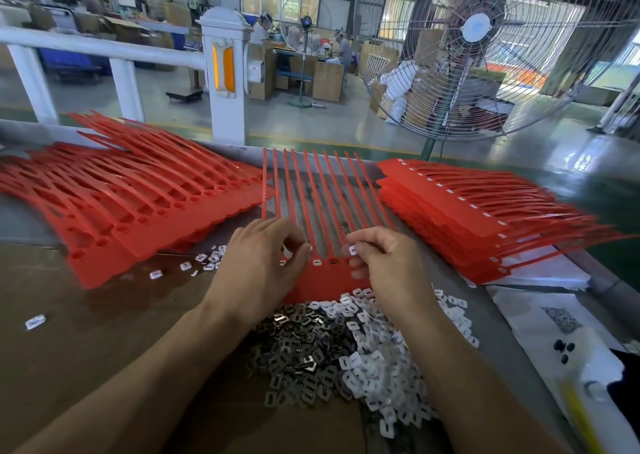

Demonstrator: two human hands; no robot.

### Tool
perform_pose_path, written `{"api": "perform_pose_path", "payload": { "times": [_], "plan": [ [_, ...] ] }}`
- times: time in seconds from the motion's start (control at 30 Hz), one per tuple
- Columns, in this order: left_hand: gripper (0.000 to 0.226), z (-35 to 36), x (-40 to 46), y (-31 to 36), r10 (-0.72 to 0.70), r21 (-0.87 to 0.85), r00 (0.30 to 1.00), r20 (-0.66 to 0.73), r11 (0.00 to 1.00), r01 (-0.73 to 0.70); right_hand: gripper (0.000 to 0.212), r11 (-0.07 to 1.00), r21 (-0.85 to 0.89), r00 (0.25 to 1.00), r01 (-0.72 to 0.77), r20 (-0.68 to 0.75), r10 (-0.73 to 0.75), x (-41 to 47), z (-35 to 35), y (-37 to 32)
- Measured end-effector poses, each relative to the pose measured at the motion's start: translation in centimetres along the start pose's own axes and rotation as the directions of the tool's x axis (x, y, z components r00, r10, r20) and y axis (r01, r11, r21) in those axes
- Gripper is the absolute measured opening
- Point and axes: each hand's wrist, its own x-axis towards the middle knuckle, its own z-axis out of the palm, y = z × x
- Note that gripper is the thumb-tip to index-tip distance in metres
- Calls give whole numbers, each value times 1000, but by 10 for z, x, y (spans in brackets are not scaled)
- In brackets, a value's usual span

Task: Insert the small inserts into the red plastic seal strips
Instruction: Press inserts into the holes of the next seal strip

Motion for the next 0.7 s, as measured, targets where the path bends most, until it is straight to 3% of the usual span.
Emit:
{"api": "perform_pose_path", "payload": {
  "times": [0.43,0.6,0.7],
  "plan": [
    [14,4,-2,-4,14,4,1000,23,1000,-14,36,998,57,997,-13,78,9,3,1,5],
    [13,4,-3,-3,26,1,999,26,1000,-26,29,985,170,998,-9,68,-3,3,1,4],
    [13,4,-2,-3,20,3,999,29,1000,-20,28,990,139,997,15,72,-25,2,-1,3]
  ]
}}
